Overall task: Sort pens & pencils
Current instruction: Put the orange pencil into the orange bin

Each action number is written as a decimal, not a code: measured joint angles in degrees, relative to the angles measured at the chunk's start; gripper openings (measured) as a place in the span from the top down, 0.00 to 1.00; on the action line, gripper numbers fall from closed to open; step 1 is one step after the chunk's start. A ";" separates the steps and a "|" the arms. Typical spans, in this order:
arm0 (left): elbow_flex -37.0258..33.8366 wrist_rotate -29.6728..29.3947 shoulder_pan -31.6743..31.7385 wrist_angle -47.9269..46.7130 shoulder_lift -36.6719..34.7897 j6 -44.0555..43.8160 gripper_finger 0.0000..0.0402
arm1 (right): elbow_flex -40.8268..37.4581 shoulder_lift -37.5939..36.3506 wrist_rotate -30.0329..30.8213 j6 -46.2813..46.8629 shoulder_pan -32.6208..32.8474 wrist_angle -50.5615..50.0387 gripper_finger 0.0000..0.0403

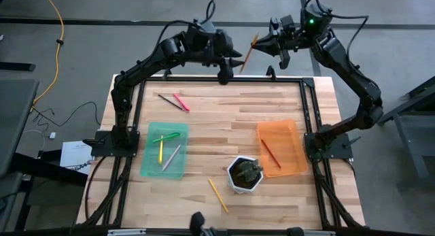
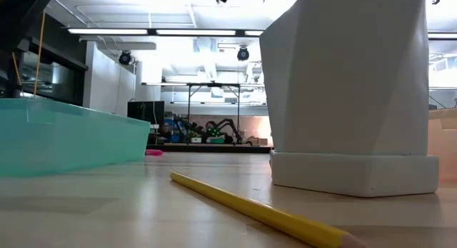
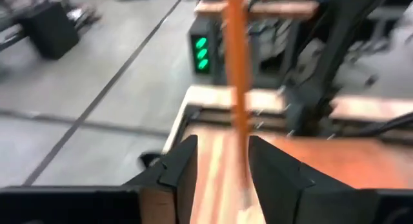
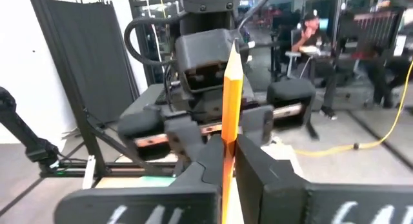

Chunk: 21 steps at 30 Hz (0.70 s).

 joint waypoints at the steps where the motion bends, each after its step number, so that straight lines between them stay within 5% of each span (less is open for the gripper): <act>1: 0.00 -1.69 0.01 -1.52 0.00 0.68 0.67 | 0.00 0.00 0.01 0.00 0.00 -1.16 0.99; 12: 0.00 -10.35 -0.44 -17.69 -0.17 6.79 0.72 | -0.17 0.00 1.49 -9.89 -0.17 -25.68 0.99; 21: -0.02 -10.71 -0.73 -20.83 -1.30 11.29 0.75 | -0.61 -0.02 1.99 -14.05 -0.15 -39.48 0.99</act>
